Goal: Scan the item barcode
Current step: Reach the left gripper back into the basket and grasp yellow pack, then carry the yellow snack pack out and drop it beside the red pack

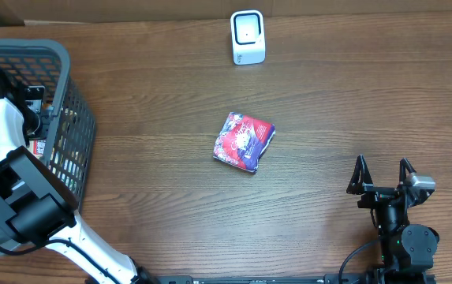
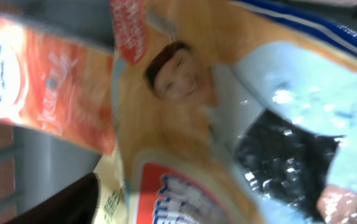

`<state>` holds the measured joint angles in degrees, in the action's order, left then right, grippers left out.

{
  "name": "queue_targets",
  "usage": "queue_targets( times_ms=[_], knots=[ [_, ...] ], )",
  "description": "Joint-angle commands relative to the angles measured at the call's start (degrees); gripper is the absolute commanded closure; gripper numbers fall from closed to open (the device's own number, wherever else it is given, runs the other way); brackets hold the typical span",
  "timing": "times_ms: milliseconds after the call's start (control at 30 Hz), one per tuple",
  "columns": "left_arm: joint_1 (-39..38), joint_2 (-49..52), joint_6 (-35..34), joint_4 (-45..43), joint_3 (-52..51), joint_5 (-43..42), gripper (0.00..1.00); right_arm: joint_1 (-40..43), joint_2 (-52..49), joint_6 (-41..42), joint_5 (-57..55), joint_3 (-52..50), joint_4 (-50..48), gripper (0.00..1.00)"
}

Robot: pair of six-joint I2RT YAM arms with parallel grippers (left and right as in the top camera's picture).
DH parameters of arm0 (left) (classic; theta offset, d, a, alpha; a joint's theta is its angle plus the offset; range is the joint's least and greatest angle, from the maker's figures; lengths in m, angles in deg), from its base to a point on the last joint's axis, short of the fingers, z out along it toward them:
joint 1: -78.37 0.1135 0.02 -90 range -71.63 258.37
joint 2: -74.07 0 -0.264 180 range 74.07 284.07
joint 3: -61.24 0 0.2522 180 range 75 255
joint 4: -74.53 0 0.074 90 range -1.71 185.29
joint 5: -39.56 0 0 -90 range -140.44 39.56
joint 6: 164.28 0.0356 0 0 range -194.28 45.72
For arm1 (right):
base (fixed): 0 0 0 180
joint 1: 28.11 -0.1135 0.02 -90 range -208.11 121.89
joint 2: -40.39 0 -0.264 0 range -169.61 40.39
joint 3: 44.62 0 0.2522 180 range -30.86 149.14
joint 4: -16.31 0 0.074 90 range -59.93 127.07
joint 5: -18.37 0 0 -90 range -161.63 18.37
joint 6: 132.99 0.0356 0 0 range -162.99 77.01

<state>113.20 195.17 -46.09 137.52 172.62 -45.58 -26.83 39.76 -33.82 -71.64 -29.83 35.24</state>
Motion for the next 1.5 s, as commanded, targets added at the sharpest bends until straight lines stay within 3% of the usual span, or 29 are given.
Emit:
queue_targets(
  times_ms=[0, 167, 267, 467, 700, 933, 1200, 1367, 1467],
  knots=[
    [0.0, -0.4, 1.6, -2.5, -2.1, 0.0, 0.37, -0.3, 0.5, -0.2, 0.1, -0.6, -0.3, 0.0],
    [0.0, -0.4, 1.6, -6.3, -6.5, 0.0, 0.62, -0.3, 0.5, -0.2, 0.1, -0.6, -0.3, 0.0],
    [0.0, -0.4, 1.4, -8.3, -9.3, 0.1, 0.95, -0.3, 0.5, -0.2, 0.1, -0.6, -0.3, 0.0],
    [-0.2, -1.4, -4.5, -7.4, -8.0, 2.6, 0.96, -0.3, 0.5, -0.2, 0.1, -0.6, -0.3, 0.0],
    [-1.5, -7.6, -13.1, 5.0, 4.6, 1.1, 0.96, -0.3, 0.5, -0.2, 0.1, -0.6, -0.3, 0.0],
    [-1.8, -17.6, -17.2, 15.0, 13.6, -0.7, 0.96, -0.3, 0.5, -0.2, 0.1, -0.6, -0.3, 0.0],
    [-3.3, -33.0, -20.5, 17.8, 17.1, -5.8, 0.96, -0.3, 0.5, -0.2, 0.1, -0.6, -0.3, 0.0],
    [-10.8, -38.3, -20.1, 20.9, 17.1, -18.7, 0.96, -0.3, 0.5, -0.2, 0.1, -0.6, -0.3, 0.0],
    [-20.5, -37.2, -18.3, 23.0, 15.8, -17.7, 0.96, -0.3, 0.5, -0.2, 0.1, -0.6, -0.3, 0.0]
  ],
)
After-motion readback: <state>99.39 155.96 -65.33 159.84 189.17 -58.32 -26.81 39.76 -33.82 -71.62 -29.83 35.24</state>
